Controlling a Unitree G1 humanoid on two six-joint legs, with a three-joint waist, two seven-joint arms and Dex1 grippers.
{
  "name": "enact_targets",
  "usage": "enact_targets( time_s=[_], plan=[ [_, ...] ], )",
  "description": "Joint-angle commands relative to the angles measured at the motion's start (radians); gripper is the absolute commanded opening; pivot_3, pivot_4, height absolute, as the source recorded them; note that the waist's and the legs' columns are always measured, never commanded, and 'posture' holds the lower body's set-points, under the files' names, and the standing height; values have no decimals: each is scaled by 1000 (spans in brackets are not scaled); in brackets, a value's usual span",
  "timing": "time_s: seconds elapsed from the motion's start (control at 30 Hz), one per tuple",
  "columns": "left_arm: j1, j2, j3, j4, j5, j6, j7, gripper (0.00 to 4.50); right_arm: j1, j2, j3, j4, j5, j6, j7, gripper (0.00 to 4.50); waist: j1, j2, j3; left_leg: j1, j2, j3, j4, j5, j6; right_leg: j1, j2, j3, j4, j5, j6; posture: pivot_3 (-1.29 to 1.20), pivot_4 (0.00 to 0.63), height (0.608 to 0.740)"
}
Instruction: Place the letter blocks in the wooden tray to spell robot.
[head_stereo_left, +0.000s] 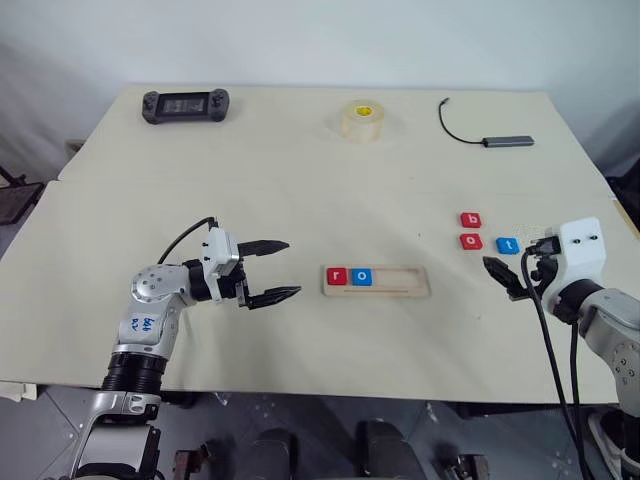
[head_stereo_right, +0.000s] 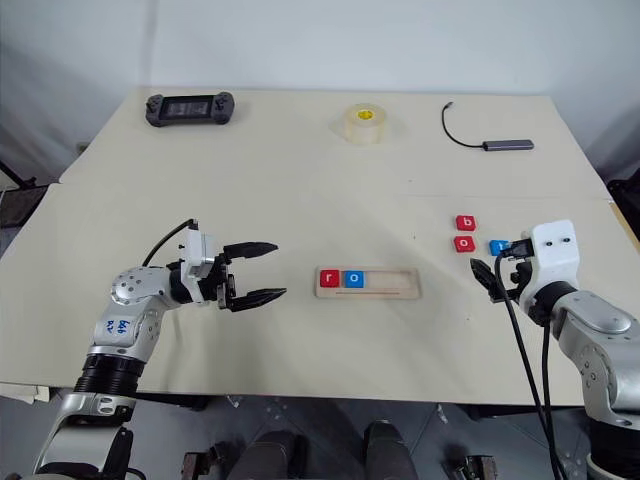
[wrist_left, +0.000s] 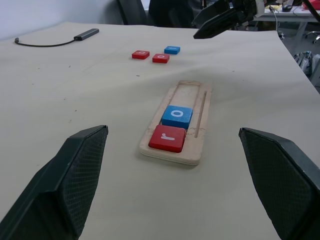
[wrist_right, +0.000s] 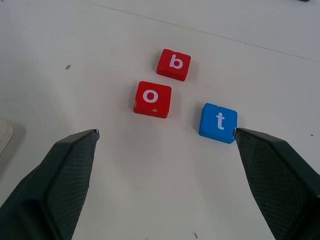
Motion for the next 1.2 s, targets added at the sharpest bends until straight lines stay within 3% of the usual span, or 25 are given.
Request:
enact_targets(
  time_s=[0.03, 0.27, 0.63, 0.8, 0.97, 1.2],
  plan=[
    [5, 4, 7, -36, -14, -2, 3, 4458, -43, 10, -27, 3, 1, 17, -18, 4500, -1, 0, 0, 0, 0, 0, 0, 0, 0, 0, 0, 0, 0, 0, 0, 0, 150, 740],
    [-2, -2, 2, -29, -12, -3, 3, 4458, -228, 67, 26, 49, 11, 173, -92, 4500, -5, 0, 0, 0, 0, 0, 0, 0, 0, -1, 0, 1, 0, 0, 0, 0, 150, 740],
    [-38, -25, -14, 3, -7, -13, -9, 4458, -449, 210, 159, 287, -153, 173, -236, 4500, -2, 0, 0, -1, -1, 0, 0, 0, -1, -2, 0, 0, 0, 0, 0, 0, 150, 740],
    [-51, -39, -23, 14, -4, -17, -14, 4458, -543, 283, 149, 463, -216, 119, -316, 4500, -10, 0, 0, -1, -1, 0, 0, 0, -1, -3, 0, 0, 1, 0, 0, 0, 150, 740],
    [-50, -46, -26, 9, -4, -18, -11, 4458, -602, 297, 188, 577, -248, 29, -266, 4500, -27, 0, 0, -2, -1, 0, -1, 1, -1, -3, 1, -1, 2, 0, 0, 0, 150, 740],
    [-40, -46, -21, 1, -8, -17, -5, 4458, -666, 292, 127, 687, -210, -9, -201, 4500, -31, 0, 0, -2, 0, 0, -1, 1, -1, -3, 0, 0, 3, 0, 0, 0, 150, 740]
  ],
)
